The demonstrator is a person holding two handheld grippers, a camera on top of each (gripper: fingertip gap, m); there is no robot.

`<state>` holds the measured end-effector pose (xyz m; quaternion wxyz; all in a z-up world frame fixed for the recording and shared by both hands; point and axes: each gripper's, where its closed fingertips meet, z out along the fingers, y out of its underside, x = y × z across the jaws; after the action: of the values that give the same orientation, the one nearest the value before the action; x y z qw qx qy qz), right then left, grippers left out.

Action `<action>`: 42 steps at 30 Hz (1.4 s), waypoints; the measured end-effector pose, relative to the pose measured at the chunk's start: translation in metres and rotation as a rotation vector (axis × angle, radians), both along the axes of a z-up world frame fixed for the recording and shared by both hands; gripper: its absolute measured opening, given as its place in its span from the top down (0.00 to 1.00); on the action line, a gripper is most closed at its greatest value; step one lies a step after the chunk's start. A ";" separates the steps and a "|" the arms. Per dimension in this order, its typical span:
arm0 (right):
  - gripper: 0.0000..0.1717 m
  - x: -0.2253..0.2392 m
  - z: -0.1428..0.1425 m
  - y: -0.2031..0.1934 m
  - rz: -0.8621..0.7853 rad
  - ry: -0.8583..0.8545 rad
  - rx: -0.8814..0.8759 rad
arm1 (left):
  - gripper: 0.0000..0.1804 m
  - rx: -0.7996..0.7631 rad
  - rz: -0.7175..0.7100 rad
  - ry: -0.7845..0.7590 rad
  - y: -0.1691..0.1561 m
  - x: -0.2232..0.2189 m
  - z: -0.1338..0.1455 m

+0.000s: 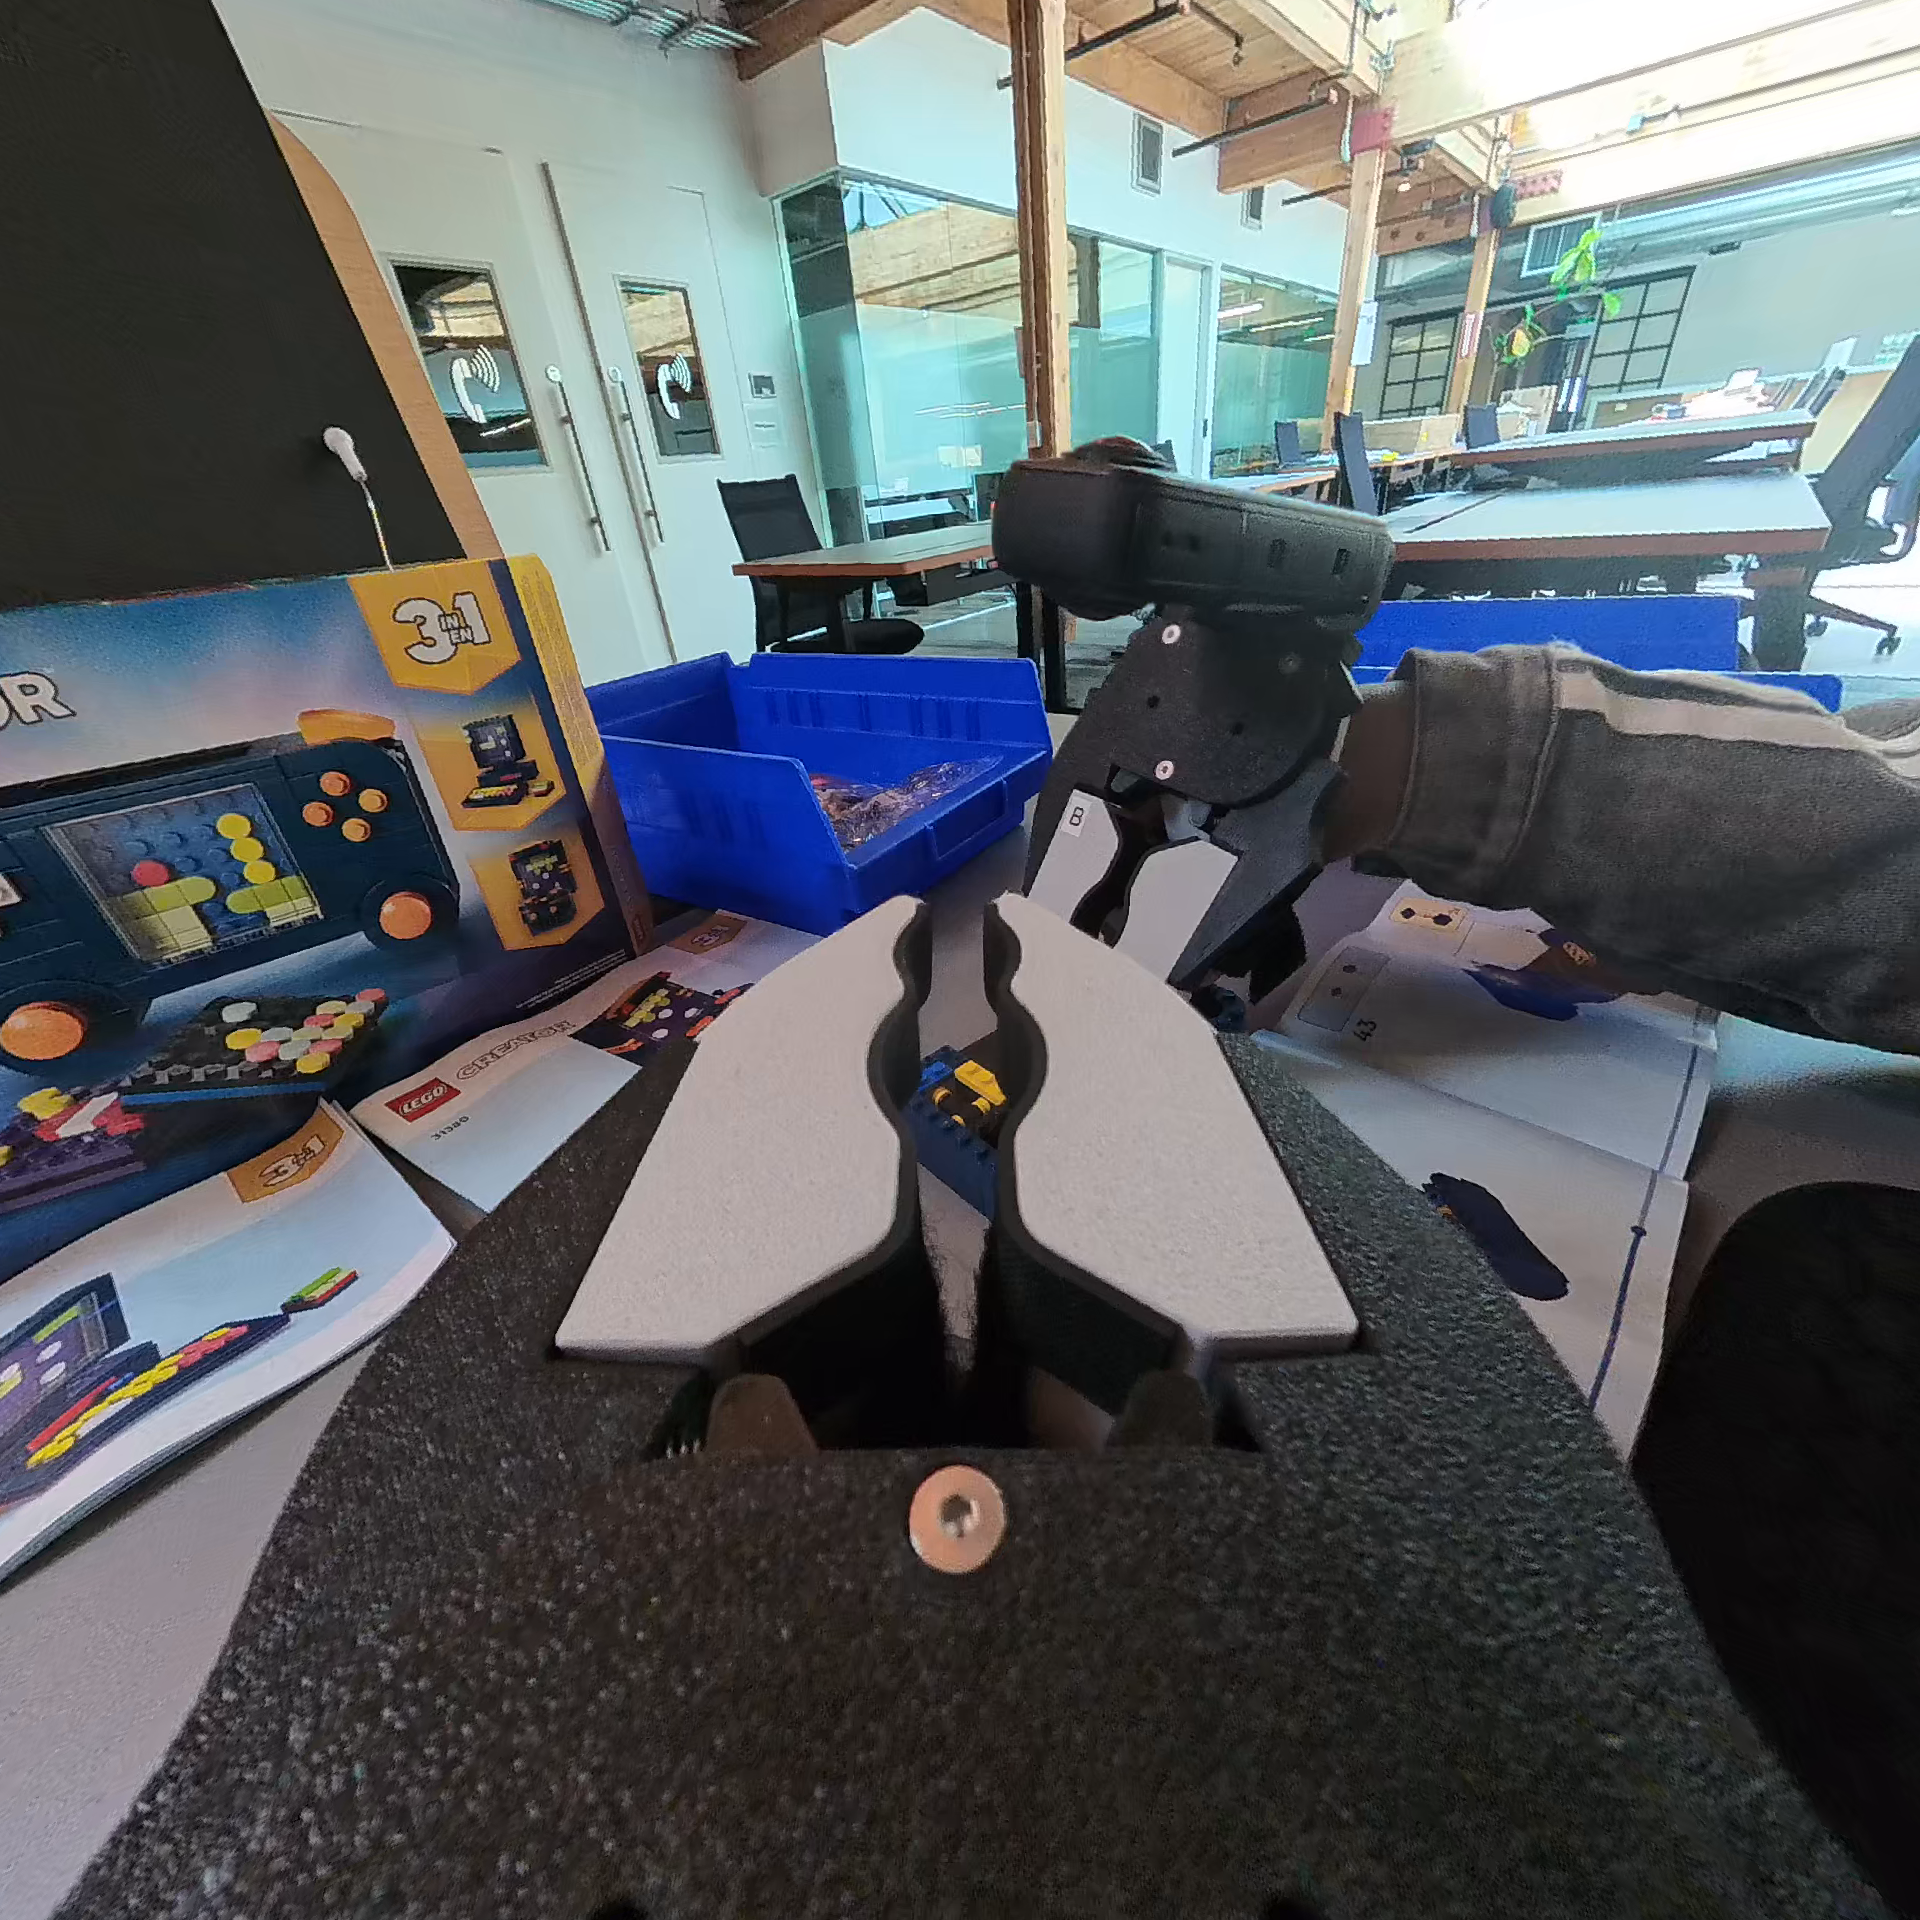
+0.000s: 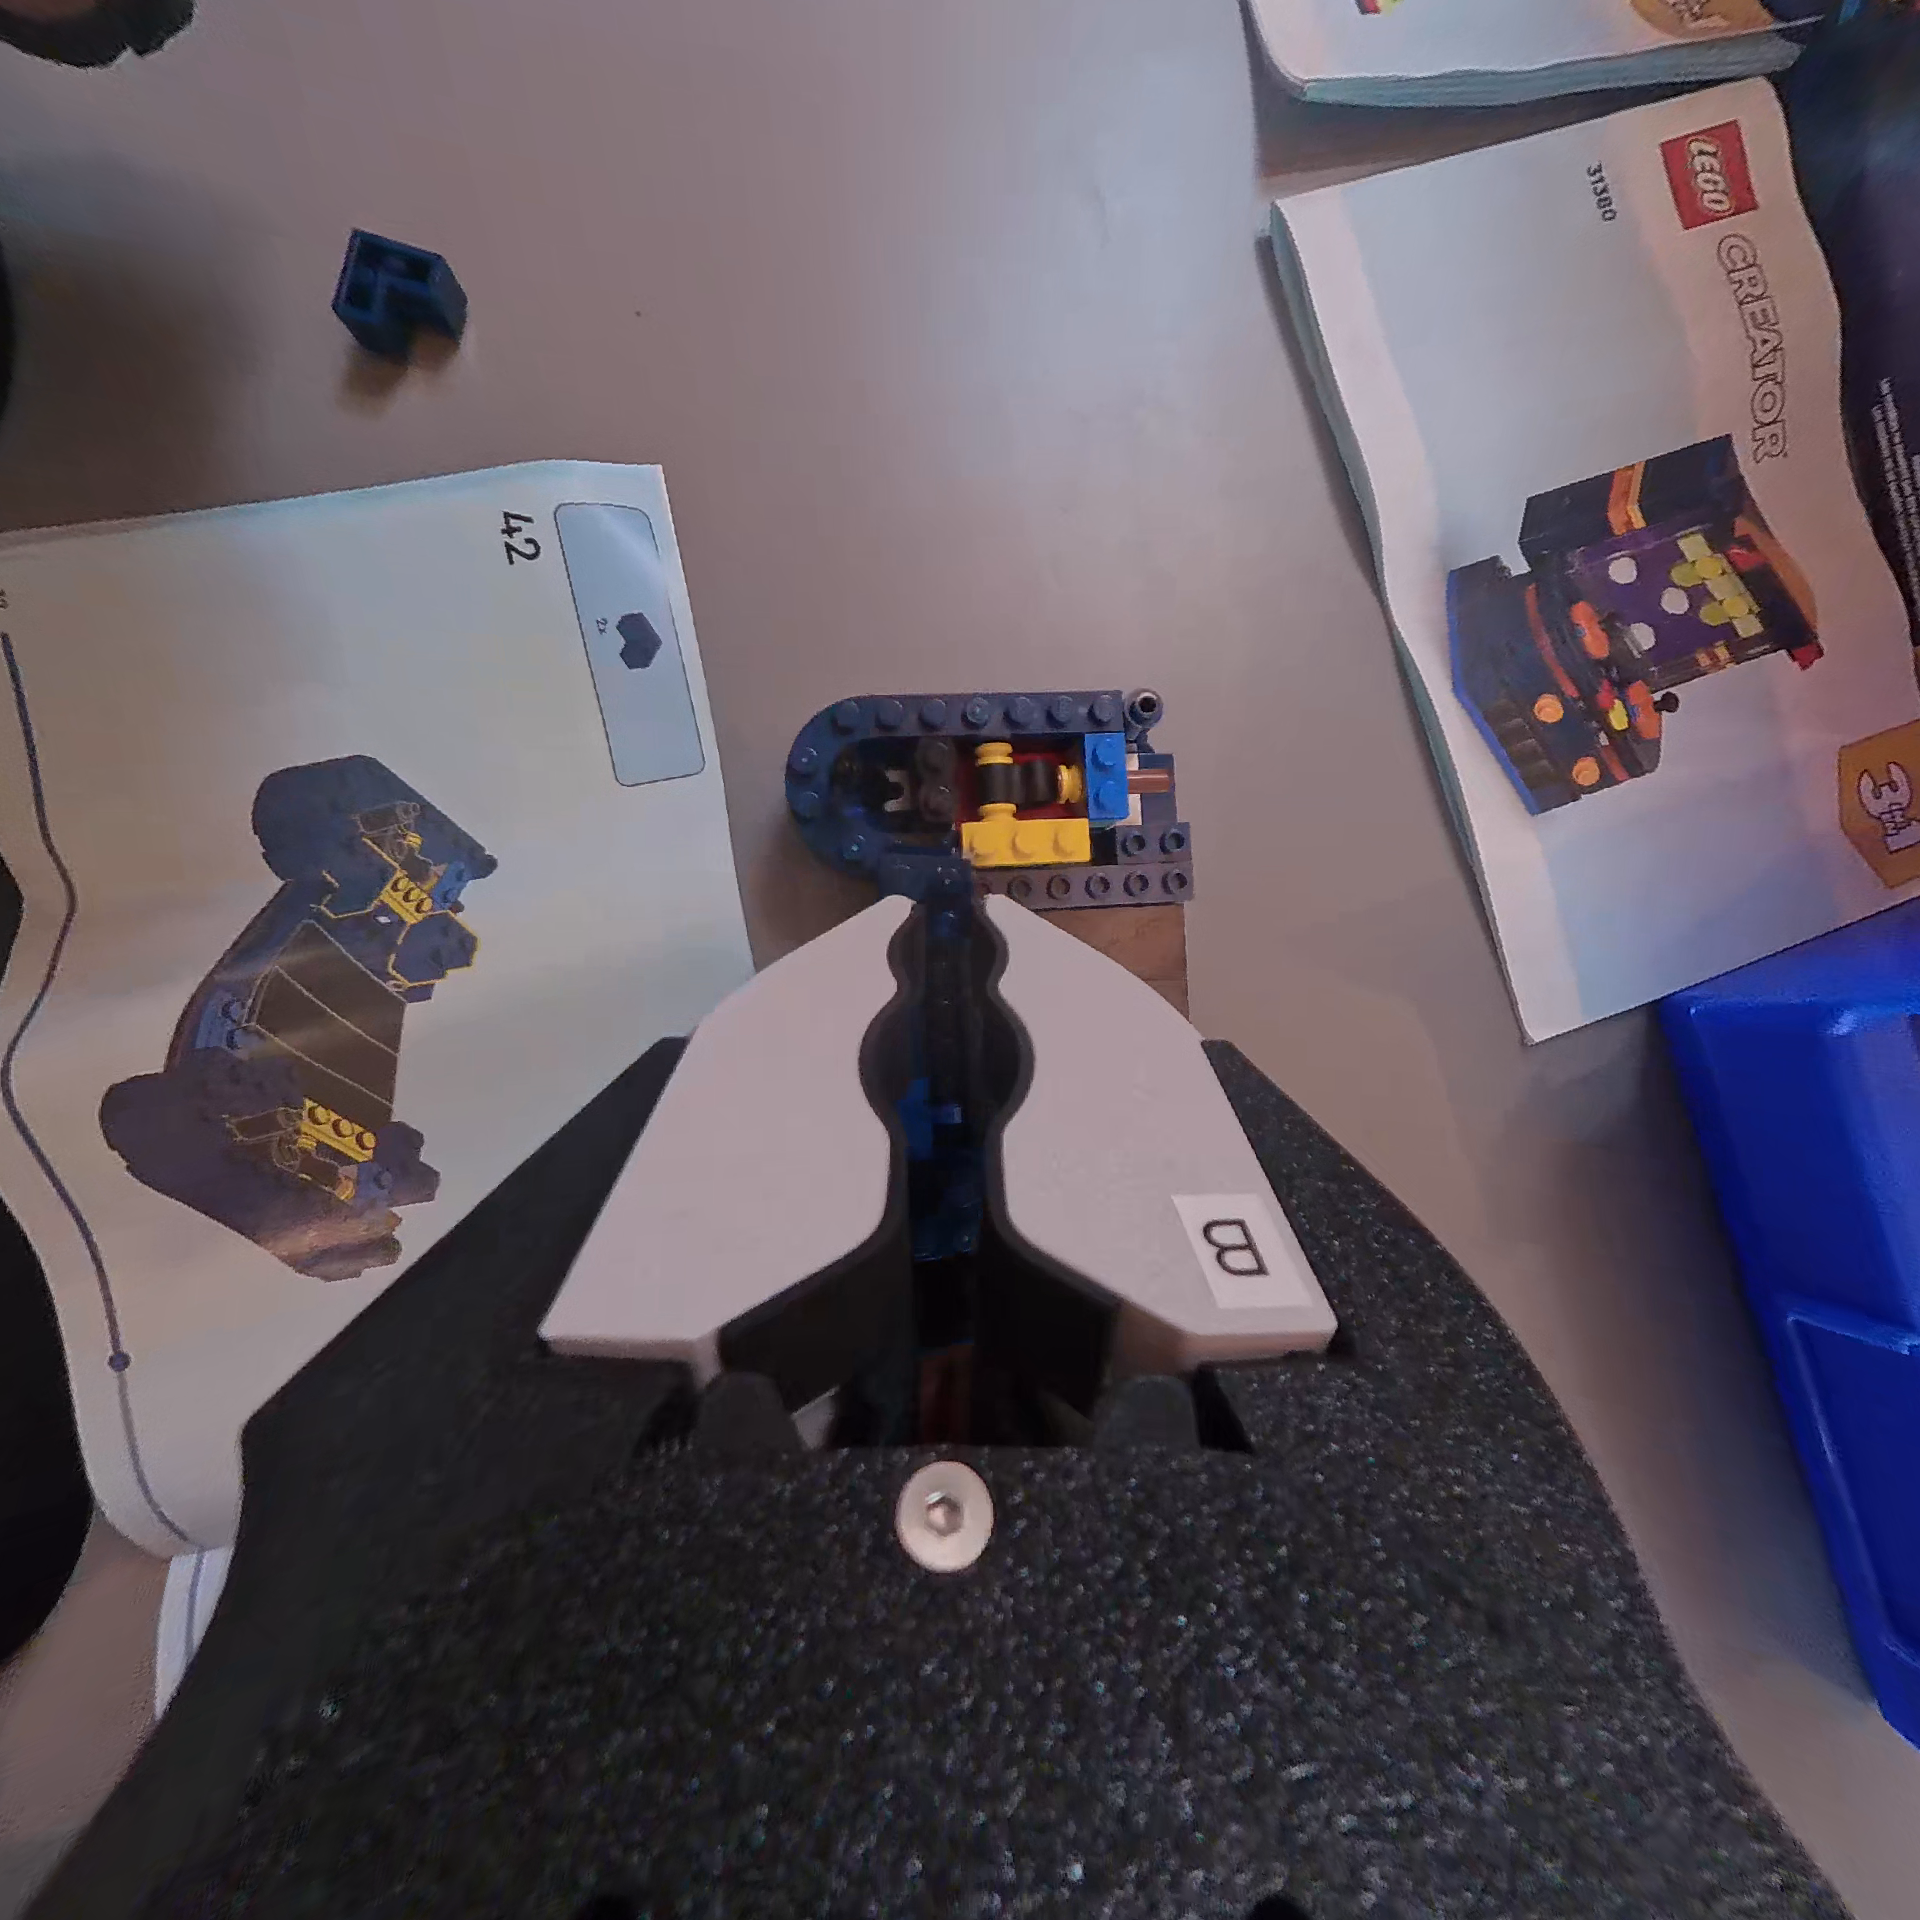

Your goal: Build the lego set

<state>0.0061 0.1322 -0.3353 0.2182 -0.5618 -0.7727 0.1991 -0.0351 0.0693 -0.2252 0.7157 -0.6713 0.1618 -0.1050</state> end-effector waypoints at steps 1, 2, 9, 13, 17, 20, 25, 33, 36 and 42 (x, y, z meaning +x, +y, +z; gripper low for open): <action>0.95 0.000 0.000 -0.001 0.006 -0.007 0.000 | 0.95 0.000 0.000 0.004 0.000 0.000 0.000; 0.95 0.000 0.001 -0.002 0.012 -0.013 0.001 | 0.95 0.001 0.001 0.008 0.000 0.000 0.000; 0.95 0.001 0.001 -0.002 0.021 -0.077 -0.013 | 0.95 0.000 0.001 0.015 0.000 0.001 -0.001; 0.95 0.001 0.001 -0.001 0.014 -0.088 -0.026 | 0.95 -0.001 0.000 0.014 0.000 0.001 -0.001; 0.95 0.003 0.001 0.001 0.007 -0.097 -0.038 | 0.95 -0.004 -0.003 0.016 0.000 0.001 -0.001; 0.95 0.003 0.001 0.001 0.011 -0.102 -0.043 | 0.95 -0.009 -0.006 0.018 0.000 0.002 -0.002; 0.95 0.003 0.000 -0.001 0.019 -0.112 -0.048 | 0.95 -0.010 -0.008 0.024 0.000 0.003 -0.002; 0.95 0.000 -0.001 -0.002 0.019 -0.116 -0.052 | 0.95 -0.009 -0.010 0.027 -0.001 0.003 -0.002; 0.95 -0.001 -0.001 -0.003 0.020 -0.116 -0.046 | 0.95 -0.010 -0.012 0.030 -0.001 0.004 -0.002; 0.95 -0.002 -0.001 -0.003 0.026 -0.123 -0.037 | 0.95 -0.012 -0.011 0.034 -0.001 0.004 -0.003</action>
<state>0.0042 0.1294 -0.3365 0.1574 -0.5668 -0.7881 0.1812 -0.0311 0.0687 -0.2278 0.7081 -0.6764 0.1772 -0.0985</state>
